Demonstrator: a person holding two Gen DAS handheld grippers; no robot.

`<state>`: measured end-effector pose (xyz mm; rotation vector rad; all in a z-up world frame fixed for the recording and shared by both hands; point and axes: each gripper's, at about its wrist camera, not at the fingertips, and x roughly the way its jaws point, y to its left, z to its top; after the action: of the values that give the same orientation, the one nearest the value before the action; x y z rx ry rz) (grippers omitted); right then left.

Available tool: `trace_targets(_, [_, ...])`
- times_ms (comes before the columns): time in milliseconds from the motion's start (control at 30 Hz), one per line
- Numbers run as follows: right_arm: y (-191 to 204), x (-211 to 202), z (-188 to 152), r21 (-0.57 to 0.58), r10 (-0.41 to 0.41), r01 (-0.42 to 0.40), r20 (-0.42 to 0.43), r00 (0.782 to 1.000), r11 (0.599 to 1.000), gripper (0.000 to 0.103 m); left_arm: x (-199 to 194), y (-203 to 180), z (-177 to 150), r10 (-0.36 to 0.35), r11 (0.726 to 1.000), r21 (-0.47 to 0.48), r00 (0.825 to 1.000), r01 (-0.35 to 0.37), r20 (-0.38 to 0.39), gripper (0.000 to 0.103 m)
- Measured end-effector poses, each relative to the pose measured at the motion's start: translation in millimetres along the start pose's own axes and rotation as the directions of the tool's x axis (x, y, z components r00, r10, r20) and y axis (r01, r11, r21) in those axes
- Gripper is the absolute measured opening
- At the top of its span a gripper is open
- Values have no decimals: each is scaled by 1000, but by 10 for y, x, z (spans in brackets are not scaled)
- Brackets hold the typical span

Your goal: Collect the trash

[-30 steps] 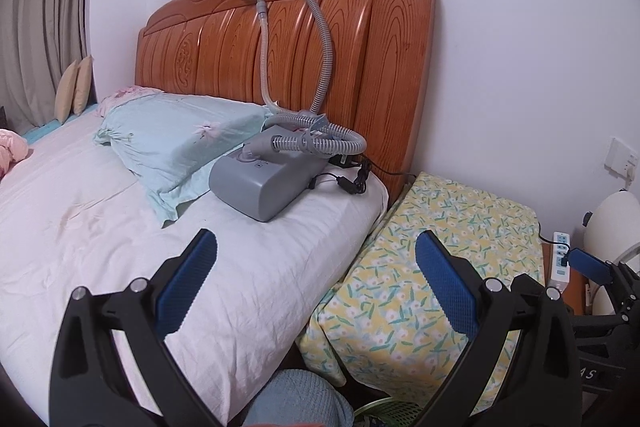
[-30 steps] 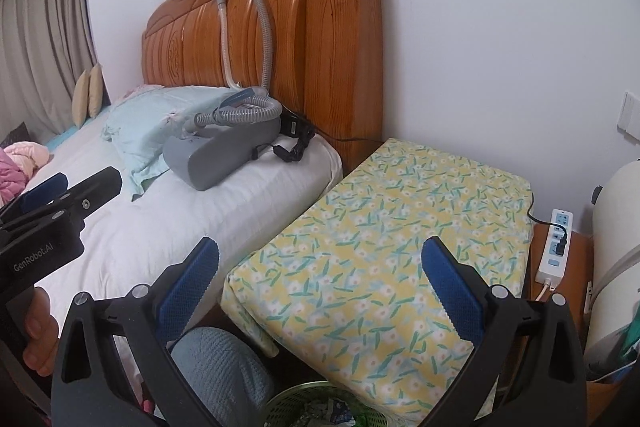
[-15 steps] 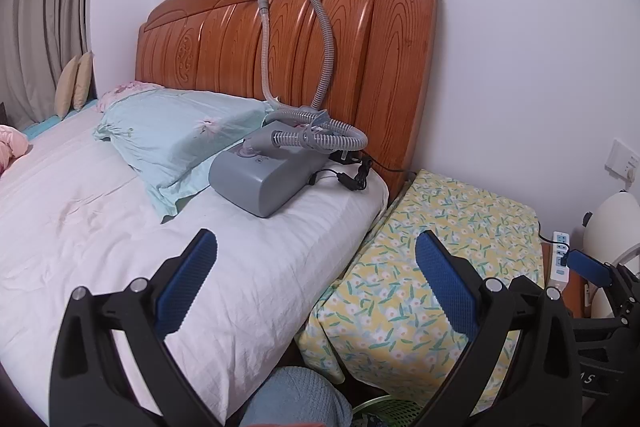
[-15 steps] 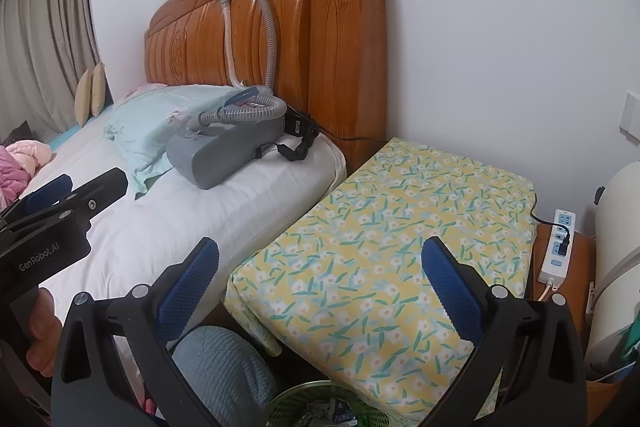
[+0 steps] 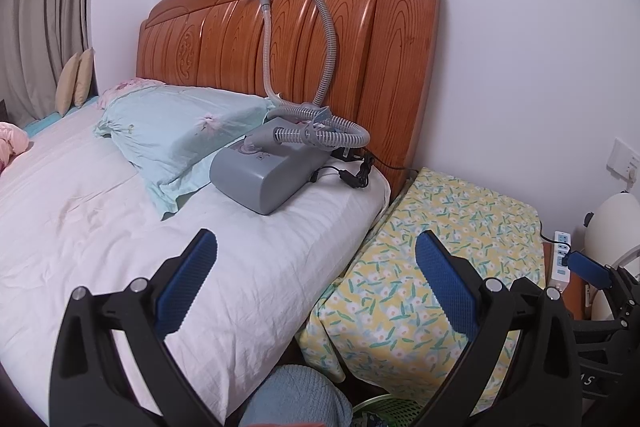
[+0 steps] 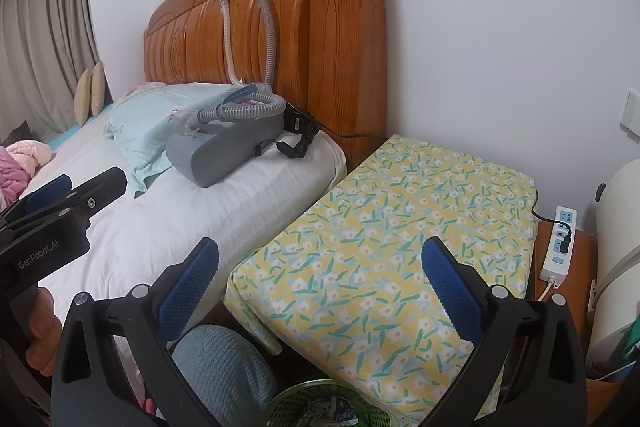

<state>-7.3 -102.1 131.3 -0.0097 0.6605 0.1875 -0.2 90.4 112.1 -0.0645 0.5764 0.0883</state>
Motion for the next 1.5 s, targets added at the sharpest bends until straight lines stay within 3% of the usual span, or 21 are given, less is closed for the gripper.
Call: trace_targets(1500, [-7,23,-11,2,2,-2,-8,1000,1000,101,19,30,-44,11,1000,-8,1000,-11,-6,95])
